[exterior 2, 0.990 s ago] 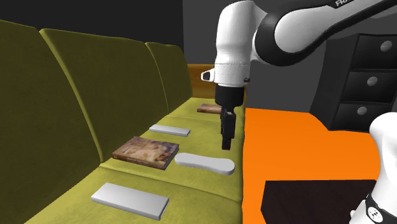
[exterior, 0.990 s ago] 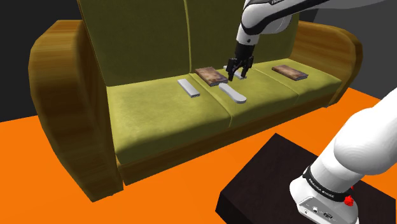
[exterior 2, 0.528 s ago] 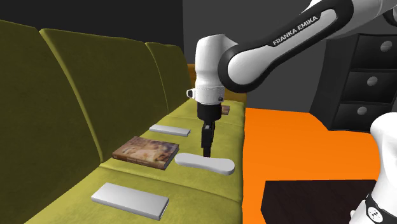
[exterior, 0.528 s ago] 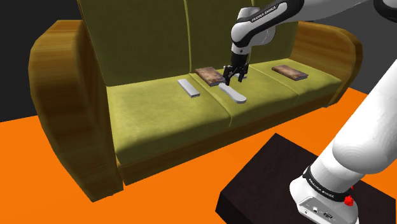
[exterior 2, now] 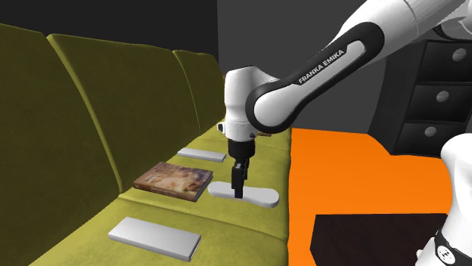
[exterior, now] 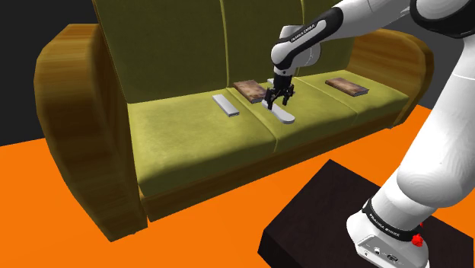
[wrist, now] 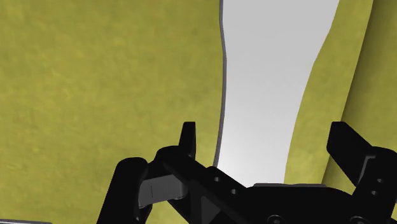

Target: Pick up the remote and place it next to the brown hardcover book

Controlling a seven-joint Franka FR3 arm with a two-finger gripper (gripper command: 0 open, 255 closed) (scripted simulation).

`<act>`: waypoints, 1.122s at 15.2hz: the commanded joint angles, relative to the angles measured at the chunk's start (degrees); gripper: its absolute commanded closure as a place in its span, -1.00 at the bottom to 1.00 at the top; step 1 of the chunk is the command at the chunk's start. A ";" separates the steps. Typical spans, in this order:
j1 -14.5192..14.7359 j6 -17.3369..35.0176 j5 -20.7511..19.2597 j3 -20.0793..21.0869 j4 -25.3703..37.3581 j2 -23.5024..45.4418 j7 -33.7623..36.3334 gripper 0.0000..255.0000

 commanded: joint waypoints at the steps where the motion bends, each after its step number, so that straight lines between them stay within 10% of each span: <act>1: -0.06 1.48 0.18 0.01 -0.73 0.74 -0.18 -1.00; 9: -0.07 1.87 0.25 0.03 -0.89 0.99 -0.23 -1.00; 10: -0.07 1.87 0.25 0.03 -0.89 0.99 -0.23 1.00; 17: -0.07 1.87 0.25 0.03 -0.89 0.98 -0.22 1.00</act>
